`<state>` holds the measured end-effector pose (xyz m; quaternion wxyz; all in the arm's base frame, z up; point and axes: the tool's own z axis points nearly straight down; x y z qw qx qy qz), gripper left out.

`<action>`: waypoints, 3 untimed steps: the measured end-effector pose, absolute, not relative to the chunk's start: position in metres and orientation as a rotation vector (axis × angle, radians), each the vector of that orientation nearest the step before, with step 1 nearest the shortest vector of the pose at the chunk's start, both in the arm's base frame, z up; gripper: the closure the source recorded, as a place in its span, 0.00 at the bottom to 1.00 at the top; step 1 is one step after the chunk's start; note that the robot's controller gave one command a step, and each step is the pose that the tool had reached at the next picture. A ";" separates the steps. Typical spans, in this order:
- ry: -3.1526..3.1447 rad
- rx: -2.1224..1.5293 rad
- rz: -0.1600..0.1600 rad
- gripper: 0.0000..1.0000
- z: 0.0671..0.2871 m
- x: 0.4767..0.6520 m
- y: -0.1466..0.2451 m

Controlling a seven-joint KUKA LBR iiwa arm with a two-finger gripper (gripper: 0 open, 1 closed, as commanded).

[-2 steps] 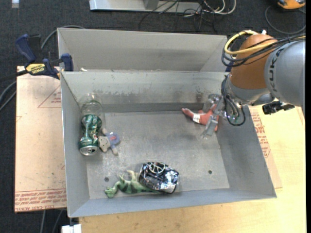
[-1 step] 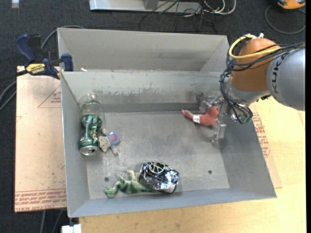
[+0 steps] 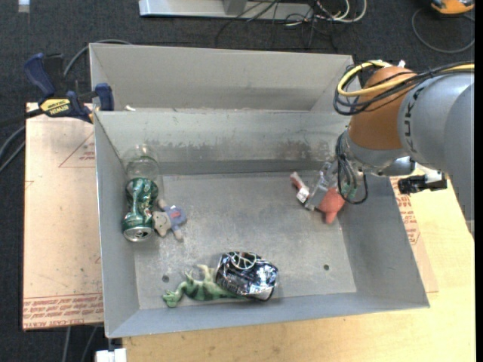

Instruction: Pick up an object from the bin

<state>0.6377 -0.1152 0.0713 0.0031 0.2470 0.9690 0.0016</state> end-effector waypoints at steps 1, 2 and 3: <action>3.038 0.774 0.005 1.00 0.071 0.638 -0.116; 3.043 0.774 0.004 1.00 0.079 0.636 -0.115; 3.047 0.775 0.005 1.00 0.095 0.635 -0.115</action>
Offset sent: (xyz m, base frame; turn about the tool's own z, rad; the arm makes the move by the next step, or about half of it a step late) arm -0.0001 0.0000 0.0386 0.0000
